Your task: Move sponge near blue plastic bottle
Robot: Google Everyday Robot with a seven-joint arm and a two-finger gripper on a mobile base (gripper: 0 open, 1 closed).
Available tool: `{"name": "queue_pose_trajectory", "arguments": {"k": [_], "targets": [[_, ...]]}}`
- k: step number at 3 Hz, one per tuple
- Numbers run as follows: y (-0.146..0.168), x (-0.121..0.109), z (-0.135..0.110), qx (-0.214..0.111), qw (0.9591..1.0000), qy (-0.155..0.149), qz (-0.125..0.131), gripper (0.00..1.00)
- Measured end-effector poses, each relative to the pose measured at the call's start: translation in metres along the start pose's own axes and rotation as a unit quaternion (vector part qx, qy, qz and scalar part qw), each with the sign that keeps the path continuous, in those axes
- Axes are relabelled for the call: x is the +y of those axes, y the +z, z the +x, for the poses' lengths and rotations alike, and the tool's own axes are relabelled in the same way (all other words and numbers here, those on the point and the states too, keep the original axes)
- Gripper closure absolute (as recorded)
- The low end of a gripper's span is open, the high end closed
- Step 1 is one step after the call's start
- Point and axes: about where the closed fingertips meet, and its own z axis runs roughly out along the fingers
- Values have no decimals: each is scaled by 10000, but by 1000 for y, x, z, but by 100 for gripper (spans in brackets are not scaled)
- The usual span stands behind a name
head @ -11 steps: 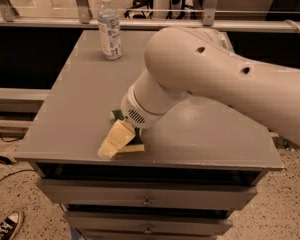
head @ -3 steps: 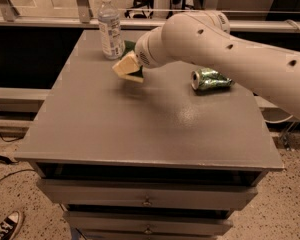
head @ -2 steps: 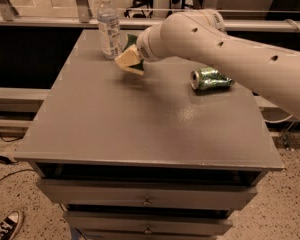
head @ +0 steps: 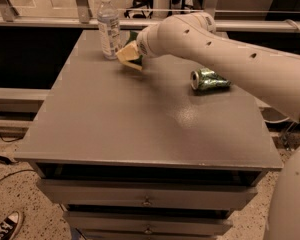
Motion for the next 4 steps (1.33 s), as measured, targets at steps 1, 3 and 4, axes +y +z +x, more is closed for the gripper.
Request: {"name": "queue_pose_trajectory", "arguments": {"k": [1,3,4], "targets": [[15,1,1,21,9999,151,-28,86],[34,7,3,69,9994,310,-111,30],[36,8,2,65,9994,319,-133,8]]}}
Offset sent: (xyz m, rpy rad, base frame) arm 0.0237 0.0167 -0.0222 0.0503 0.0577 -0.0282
